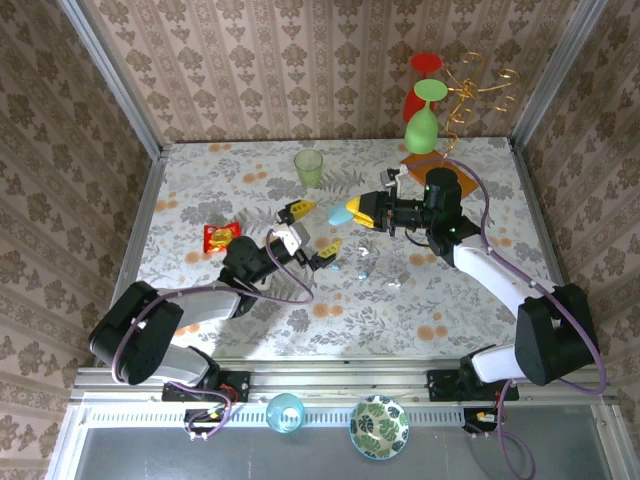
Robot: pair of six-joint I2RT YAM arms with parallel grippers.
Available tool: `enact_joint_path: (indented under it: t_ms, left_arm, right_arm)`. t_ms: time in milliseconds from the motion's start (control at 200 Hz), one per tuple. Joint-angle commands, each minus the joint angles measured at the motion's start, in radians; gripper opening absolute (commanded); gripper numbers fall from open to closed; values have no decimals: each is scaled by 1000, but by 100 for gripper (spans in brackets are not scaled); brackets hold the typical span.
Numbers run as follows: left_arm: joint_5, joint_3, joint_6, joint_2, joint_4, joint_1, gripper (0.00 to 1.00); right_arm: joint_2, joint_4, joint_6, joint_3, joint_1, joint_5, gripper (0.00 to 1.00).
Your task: Insert the wireless bluetooth earbuds into the charging case
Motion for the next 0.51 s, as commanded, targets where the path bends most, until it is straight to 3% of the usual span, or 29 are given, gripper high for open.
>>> enact_joint_path:
  t_ms: [0,70,500]
  left_arm:
    - [30,53,20,26,43,-3,90]
    - [54,66,-9,37,42,-3,82]
    - [95,97,-73,56,20,-10,58]
  right_arm:
    - [27,112,129,-33,-4,-9,9]
    - [32,120,136,-39,-5,-13,9]
    - [29,122,117,-46,-2,-27,8]
